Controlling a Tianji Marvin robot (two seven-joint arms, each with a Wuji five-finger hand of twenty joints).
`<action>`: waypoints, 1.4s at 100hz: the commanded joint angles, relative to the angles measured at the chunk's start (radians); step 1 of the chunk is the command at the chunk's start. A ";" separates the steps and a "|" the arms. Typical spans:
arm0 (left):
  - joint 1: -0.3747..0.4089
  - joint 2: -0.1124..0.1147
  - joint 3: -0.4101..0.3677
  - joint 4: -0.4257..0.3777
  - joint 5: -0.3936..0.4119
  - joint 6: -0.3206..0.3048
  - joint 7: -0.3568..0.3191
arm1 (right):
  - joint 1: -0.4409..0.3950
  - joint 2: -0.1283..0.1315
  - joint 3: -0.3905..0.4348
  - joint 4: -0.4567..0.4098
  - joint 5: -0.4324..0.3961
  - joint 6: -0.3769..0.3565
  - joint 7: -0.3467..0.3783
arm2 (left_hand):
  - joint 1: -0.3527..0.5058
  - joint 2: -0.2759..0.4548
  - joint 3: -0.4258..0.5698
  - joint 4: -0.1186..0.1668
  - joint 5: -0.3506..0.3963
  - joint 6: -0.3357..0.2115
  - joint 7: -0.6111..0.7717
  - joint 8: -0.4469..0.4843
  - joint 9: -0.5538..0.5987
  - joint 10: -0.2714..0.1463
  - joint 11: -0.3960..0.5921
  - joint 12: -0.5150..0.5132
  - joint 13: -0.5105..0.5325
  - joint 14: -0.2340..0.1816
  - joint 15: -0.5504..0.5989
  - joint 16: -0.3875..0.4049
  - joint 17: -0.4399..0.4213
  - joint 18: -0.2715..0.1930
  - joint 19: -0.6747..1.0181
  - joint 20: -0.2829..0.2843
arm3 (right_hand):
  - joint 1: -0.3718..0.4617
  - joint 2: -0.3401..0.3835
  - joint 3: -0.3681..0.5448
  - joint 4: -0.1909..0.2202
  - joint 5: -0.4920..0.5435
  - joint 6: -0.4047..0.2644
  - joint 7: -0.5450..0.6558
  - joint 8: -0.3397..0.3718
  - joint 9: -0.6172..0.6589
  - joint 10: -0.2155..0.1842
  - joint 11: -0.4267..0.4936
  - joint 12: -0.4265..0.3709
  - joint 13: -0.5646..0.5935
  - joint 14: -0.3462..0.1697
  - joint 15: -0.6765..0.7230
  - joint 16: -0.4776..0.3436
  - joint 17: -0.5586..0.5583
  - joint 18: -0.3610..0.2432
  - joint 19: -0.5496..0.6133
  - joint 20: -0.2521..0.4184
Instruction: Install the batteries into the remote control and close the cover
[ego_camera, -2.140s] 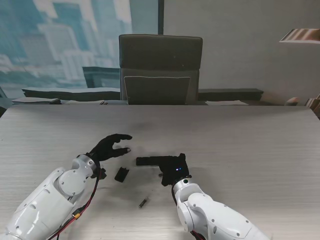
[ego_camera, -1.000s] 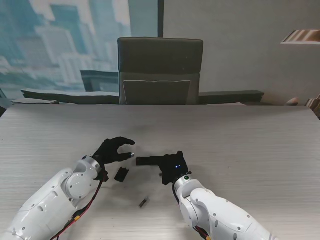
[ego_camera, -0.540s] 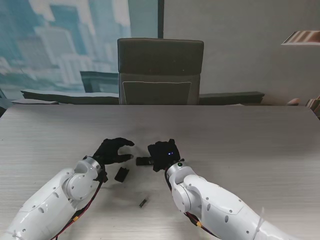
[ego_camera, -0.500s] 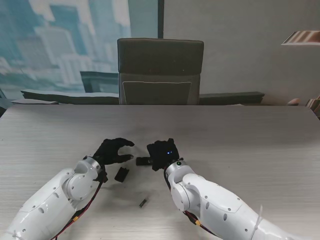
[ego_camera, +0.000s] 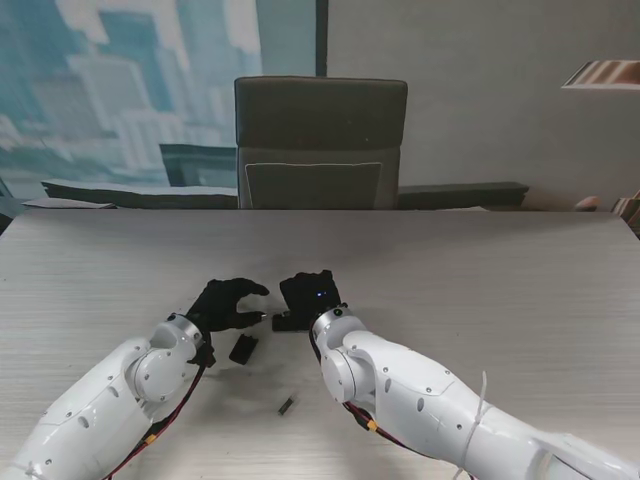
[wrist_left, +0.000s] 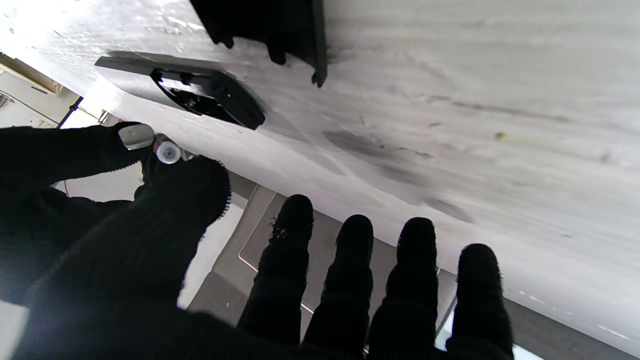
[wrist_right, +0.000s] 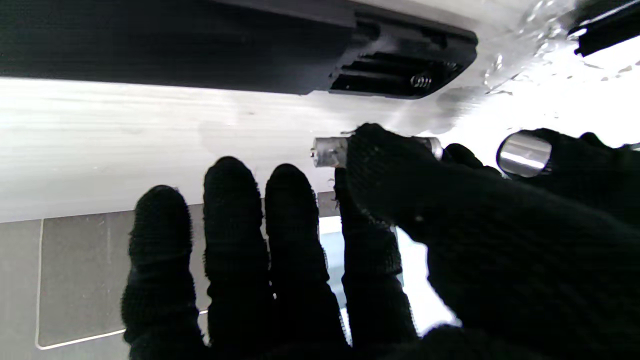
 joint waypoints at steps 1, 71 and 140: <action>0.007 0.000 -0.003 -0.007 0.001 0.008 -0.012 | 0.005 -0.015 -0.005 0.009 0.010 0.000 0.012 | -0.043 -0.017 0.022 -0.019 0.008 0.001 0.007 0.005 -0.024 -0.010 0.006 0.014 -0.035 -0.028 -0.009 -0.007 -0.021 -0.023 -0.014 -0.014 | 0.027 0.013 0.022 -0.005 0.039 0.006 0.018 0.004 0.010 0.010 0.032 -0.008 0.007 0.020 0.017 -0.011 -0.009 0.029 0.015 0.002; 0.015 -0.001 -0.012 -0.008 -0.006 0.001 -0.012 | 0.041 -0.062 -0.052 0.095 0.062 0.026 0.032 | -0.044 -0.005 0.008 -0.016 0.013 0.001 0.005 0.003 -0.024 -0.009 0.004 0.013 -0.038 -0.025 -0.011 -0.008 -0.022 -0.023 -0.018 -0.014 | 0.038 0.030 0.003 -0.014 0.032 0.007 0.012 0.001 0.001 0.018 0.029 -0.006 0.000 0.023 0.018 -0.010 -0.015 0.028 0.019 0.005; 0.018 -0.002 -0.018 -0.009 -0.025 -0.004 -0.024 | 0.050 -0.076 -0.064 0.119 0.076 0.041 0.042 | -0.046 0.010 -0.010 -0.013 0.015 0.003 0.002 0.002 -0.022 -0.008 0.003 0.012 -0.036 -0.024 -0.011 -0.007 -0.021 -0.022 -0.018 -0.012 | 0.036 0.058 -0.028 -0.030 0.018 0.001 0.001 -0.009 -0.012 0.017 0.025 -0.002 -0.006 0.018 0.017 -0.008 -0.017 0.024 0.021 0.008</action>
